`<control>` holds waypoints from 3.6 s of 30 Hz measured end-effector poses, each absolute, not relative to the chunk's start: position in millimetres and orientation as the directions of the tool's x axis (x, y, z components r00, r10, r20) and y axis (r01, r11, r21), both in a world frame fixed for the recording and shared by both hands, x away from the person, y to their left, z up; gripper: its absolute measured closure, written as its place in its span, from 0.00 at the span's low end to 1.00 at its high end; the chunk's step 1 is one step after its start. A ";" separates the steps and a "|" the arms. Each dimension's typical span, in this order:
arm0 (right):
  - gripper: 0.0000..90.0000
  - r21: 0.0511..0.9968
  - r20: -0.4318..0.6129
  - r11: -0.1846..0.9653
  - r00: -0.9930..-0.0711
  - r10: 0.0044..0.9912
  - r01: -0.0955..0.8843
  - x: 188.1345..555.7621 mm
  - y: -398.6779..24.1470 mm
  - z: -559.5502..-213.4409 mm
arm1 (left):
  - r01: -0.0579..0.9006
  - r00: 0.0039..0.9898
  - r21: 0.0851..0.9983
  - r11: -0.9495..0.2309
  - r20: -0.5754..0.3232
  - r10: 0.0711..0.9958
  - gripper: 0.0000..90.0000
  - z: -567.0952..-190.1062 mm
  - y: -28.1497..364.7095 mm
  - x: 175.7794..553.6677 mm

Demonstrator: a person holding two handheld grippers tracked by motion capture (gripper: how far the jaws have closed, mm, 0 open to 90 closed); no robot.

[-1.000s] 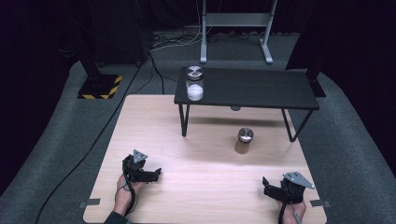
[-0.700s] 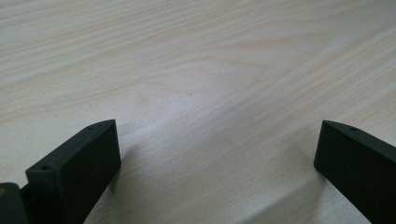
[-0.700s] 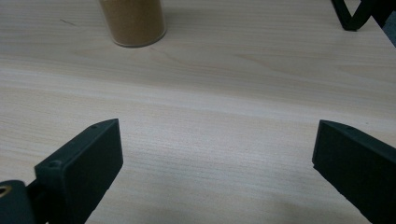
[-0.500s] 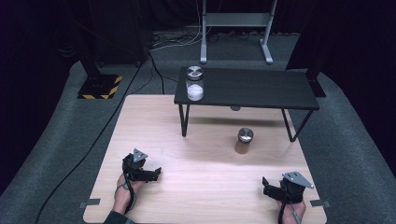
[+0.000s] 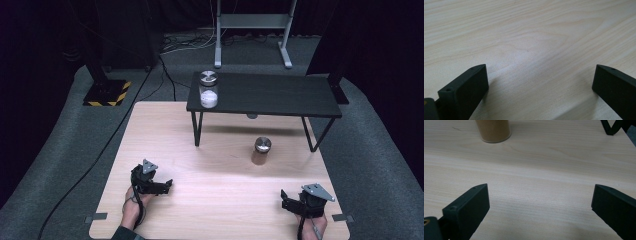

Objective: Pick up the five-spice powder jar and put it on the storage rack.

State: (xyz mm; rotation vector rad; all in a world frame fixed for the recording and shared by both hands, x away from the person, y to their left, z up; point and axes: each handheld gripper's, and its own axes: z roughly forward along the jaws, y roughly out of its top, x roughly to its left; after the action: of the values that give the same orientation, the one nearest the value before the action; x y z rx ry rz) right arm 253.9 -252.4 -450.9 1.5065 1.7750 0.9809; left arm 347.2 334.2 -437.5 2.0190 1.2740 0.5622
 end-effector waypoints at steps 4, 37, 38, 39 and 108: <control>0.01 0.832 0.012 0.084 -0.170 0.985 0.548 256.2 -251.3 -449.6 | 0.612 0.427 0.734 -0.293 0.005 0.904 0.00 -437.4 334.1 347.2; 0.00 0.870 -0.013 0.083 -0.147 0.989 0.485 296.2 -196.6 -428.2 | 0.613 0.431 0.733 -0.297 0.005 0.902 0.00 -437.0 334.6 347.5; 0.00 0.873 -0.015 0.088 -0.153 0.988 0.480 298.2 -194.6 -428.3 | 0.613 0.431 0.733 -0.296 0.005 0.902 0.00 -437.1 334.6 347.5; 0.00 0.873 -0.015 0.088 -0.153 0.988 0.480 298.2 -194.6 -428.3 | 0.613 0.431 0.733 -0.296 0.005 0.902 0.00 -437.1 334.6 347.5; 0.33 0.915 0.029 0.055 -0.201 0.979 0.399 380.1 -157.5 -454.3 | 0.612 0.429 0.733 -0.295 0.005 0.903 0.00 -437.3 334.4 347.5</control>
State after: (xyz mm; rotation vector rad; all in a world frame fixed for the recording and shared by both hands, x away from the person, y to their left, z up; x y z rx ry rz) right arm 380.1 -157.5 -454.3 1.3953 1.6789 1.1250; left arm 347.5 334.4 -437.3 2.0205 1.2741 0.5622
